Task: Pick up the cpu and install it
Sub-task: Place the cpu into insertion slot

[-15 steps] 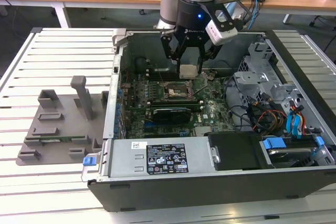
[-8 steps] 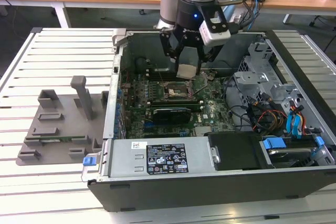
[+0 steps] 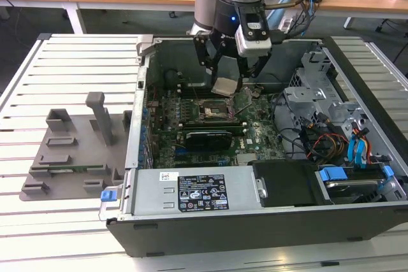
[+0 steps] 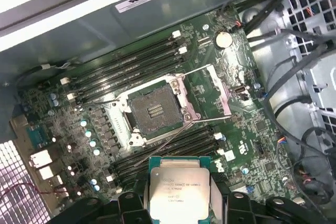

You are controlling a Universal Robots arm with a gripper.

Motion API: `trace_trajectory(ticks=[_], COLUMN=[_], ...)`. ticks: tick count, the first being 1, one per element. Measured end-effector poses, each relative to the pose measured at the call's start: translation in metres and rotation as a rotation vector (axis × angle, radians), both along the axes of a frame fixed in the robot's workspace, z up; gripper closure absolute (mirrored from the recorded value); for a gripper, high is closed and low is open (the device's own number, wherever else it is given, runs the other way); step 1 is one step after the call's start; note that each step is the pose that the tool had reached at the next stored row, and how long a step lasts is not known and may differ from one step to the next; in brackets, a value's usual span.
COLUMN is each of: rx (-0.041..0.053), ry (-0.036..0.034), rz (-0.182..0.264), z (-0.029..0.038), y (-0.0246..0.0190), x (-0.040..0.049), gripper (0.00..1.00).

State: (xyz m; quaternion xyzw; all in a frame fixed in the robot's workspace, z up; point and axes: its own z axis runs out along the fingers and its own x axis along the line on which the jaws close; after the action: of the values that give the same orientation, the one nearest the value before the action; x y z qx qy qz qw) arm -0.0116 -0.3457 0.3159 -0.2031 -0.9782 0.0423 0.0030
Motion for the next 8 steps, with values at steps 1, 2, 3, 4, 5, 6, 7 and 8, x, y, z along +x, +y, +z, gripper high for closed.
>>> trace_trajectory(ticks=[1, 2, 3, 4, 5, 6, 7, 8], rx=[-0.0003, -0.0006, -0.0008, -0.0009, -0.0009, -0.0009, -0.0010, -0.0010], ry=[0.0000, 0.0000, 0.0000, 0.0000, 0.0000, 0.0000, 0.0000, 0.0000], rz=[-0.036, -0.067, -0.095, -0.111, -0.133, -0.155, -0.172, -0.193], z=[0.0000, -0.0001, -0.0001, -0.0001, -0.0002, -0.0002, -0.0002, -0.0002], y=[0.0000, 0.0000, 0.0000, 0.0000, 0.0000, 0.0000, 0.0000, 0.0000], x=[0.0000, 0.0000, 0.0000, 0.0000, 0.0000, 0.0000, 0.0000, 0.0000], gripper=[0.45, 0.45, 0.45, 0.45, 0.45, 0.45, 0.45, 0.45])
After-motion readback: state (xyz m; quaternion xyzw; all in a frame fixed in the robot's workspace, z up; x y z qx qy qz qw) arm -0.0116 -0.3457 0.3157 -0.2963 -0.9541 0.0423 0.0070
